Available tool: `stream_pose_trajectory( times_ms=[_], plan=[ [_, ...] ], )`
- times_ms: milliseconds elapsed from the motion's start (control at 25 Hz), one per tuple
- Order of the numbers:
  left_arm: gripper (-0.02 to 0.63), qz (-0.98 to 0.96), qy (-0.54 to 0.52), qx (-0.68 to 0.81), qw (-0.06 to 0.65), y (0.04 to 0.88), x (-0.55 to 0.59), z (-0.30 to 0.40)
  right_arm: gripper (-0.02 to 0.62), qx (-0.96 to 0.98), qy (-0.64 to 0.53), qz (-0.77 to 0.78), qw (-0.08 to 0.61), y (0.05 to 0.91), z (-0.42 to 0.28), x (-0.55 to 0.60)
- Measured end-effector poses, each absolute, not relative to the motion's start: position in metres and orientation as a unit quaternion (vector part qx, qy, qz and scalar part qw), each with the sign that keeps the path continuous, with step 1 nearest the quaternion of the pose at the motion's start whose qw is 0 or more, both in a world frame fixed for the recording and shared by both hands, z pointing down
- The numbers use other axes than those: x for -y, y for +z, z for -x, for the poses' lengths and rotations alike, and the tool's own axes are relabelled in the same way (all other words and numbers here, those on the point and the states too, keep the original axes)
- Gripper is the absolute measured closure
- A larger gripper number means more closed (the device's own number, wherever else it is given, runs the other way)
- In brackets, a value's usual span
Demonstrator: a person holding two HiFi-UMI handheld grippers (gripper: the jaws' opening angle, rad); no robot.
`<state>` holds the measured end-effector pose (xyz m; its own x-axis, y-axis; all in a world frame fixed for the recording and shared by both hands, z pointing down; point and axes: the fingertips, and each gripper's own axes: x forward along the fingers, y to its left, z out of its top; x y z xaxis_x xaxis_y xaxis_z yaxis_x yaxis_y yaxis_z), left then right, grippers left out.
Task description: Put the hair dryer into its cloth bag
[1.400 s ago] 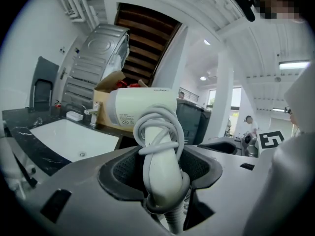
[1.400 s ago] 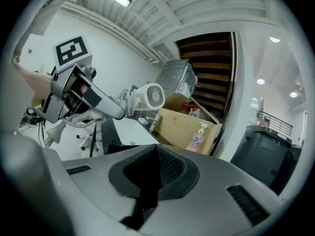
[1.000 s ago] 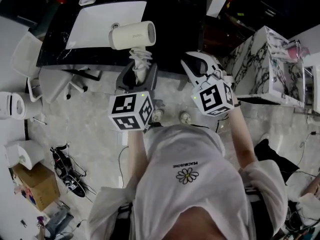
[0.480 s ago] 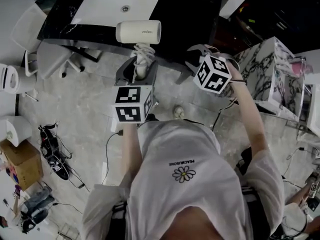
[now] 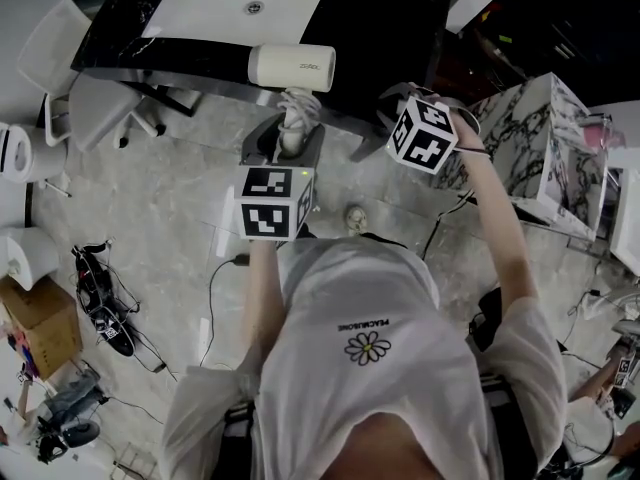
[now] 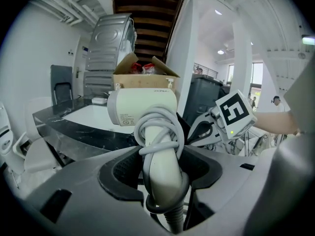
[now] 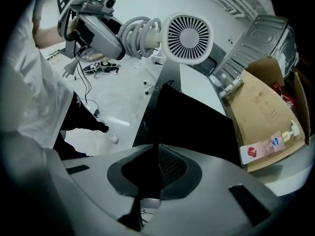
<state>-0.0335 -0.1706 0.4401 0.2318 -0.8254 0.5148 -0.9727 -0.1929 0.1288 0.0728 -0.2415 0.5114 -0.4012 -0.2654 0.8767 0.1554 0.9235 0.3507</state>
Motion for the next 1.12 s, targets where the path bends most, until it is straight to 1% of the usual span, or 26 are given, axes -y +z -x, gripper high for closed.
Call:
stream_pose_trajectory(
  times_ms=[200,600,720,1120],
  plan=[
    [0.362,-0.759,0.180,0.586,0.220,0.446,0.170,0.029,0.569,0.820,-0.192,-0.050,0.536,0.500,-0.073,0.245],
    [0.362,-0.780,0.230,0.530,0.242,0.468,0.160,0.004,0.572,0.856,-0.179,-0.132,0.466,0.459,-0.072,0.271],
    [0.362,-0.789,0.230,0.511,0.252,0.472,0.157,-0.005,0.572,0.859,-0.179,-0.166,0.450,0.449,-0.072,0.282],
    [0.362,-0.816,0.230,0.438,0.299,0.492,0.141,-0.039,0.572,0.861,-0.184,-0.204,0.429,0.426,-0.073,0.290]
  ],
)
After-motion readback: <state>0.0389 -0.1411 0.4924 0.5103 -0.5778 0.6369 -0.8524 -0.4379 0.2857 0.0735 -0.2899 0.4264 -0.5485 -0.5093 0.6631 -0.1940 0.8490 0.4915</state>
